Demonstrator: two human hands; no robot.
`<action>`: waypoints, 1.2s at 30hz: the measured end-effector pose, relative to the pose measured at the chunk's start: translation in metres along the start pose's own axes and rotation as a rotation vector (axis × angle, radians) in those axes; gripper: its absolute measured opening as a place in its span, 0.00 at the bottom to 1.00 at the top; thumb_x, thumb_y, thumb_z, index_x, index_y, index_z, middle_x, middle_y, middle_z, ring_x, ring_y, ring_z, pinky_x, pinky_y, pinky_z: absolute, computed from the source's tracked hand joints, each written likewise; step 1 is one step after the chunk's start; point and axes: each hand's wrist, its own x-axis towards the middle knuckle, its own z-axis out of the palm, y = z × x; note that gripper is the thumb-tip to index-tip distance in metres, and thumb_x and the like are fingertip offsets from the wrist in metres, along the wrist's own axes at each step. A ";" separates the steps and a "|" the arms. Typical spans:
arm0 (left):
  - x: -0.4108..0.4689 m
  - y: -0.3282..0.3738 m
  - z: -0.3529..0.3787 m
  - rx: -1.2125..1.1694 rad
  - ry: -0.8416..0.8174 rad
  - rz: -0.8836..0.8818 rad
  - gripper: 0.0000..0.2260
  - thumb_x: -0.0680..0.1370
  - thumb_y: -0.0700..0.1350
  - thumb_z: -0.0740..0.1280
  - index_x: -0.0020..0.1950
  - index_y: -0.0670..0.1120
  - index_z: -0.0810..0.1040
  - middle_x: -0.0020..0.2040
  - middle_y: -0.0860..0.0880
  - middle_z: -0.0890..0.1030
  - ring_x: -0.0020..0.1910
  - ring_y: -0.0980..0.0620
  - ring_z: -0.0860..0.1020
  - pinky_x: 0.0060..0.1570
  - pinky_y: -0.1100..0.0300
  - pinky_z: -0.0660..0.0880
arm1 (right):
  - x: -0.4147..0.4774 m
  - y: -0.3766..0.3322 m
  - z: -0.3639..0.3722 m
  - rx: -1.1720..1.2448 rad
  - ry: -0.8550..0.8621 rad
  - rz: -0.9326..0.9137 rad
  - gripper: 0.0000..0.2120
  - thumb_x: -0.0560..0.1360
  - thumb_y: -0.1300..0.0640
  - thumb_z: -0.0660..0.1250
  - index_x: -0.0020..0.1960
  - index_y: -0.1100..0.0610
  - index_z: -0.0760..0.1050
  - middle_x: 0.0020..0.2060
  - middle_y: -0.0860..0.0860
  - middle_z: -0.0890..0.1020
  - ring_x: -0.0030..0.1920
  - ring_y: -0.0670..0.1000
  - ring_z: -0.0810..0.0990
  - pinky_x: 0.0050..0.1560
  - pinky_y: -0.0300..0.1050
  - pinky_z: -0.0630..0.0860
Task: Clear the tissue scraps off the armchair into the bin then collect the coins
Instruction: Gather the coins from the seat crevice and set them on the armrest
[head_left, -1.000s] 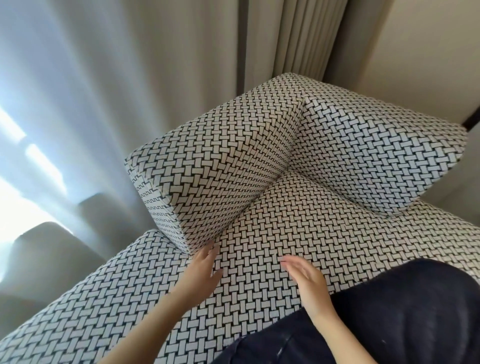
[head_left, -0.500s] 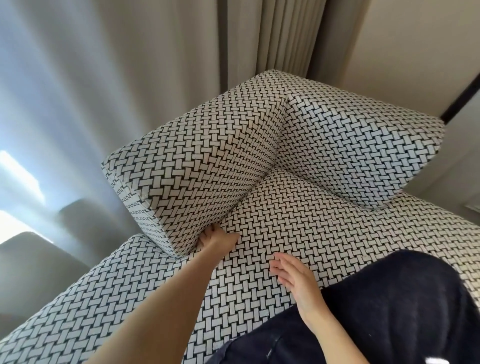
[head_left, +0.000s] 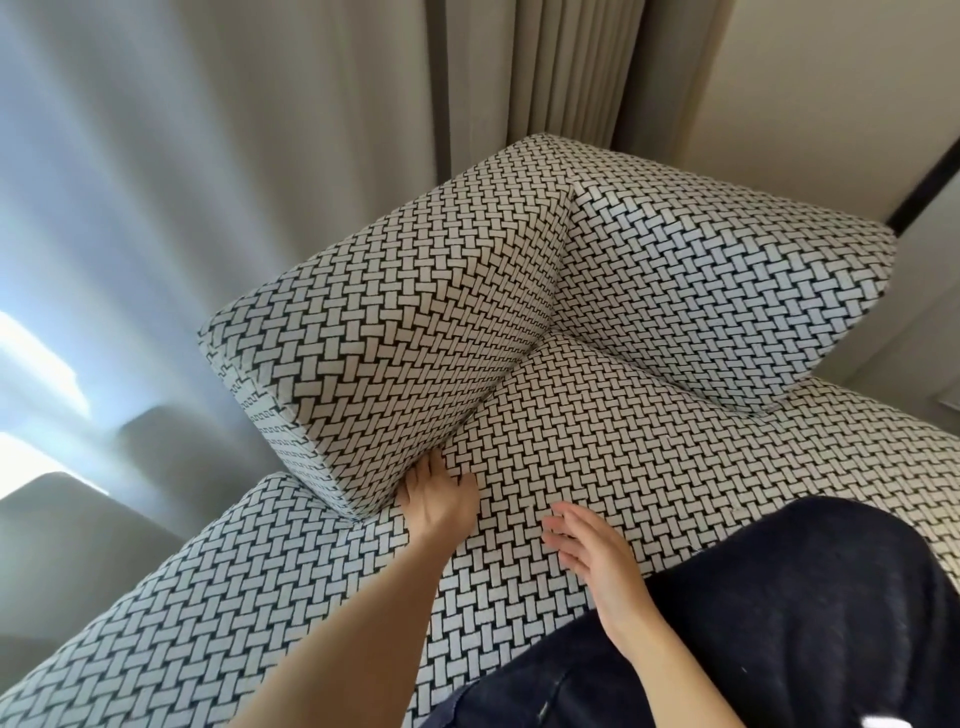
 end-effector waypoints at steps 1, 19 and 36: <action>-0.002 -0.001 0.001 0.026 0.002 0.017 0.31 0.78 0.55 0.55 0.77 0.46 0.48 0.77 0.48 0.51 0.76 0.49 0.49 0.74 0.51 0.42 | 0.001 0.000 0.000 0.002 -0.001 0.008 0.12 0.80 0.53 0.57 0.60 0.51 0.75 0.54 0.49 0.82 0.55 0.47 0.80 0.61 0.45 0.72; 0.032 0.043 -0.017 -0.021 -0.268 -0.265 0.39 0.70 0.51 0.63 0.75 0.40 0.48 0.75 0.41 0.53 0.73 0.42 0.51 0.72 0.45 0.47 | 0.007 0.001 0.002 0.043 0.003 0.065 0.11 0.79 0.52 0.59 0.58 0.50 0.76 0.54 0.48 0.82 0.56 0.47 0.80 0.63 0.47 0.71; 0.008 -0.009 -0.006 -0.165 -0.211 0.228 0.33 0.76 0.46 0.63 0.77 0.55 0.50 0.76 0.60 0.48 0.76 0.48 0.45 0.74 0.46 0.43 | 0.007 -0.004 -0.012 0.365 0.063 0.121 0.12 0.81 0.53 0.57 0.60 0.53 0.75 0.55 0.51 0.82 0.57 0.52 0.79 0.63 0.51 0.71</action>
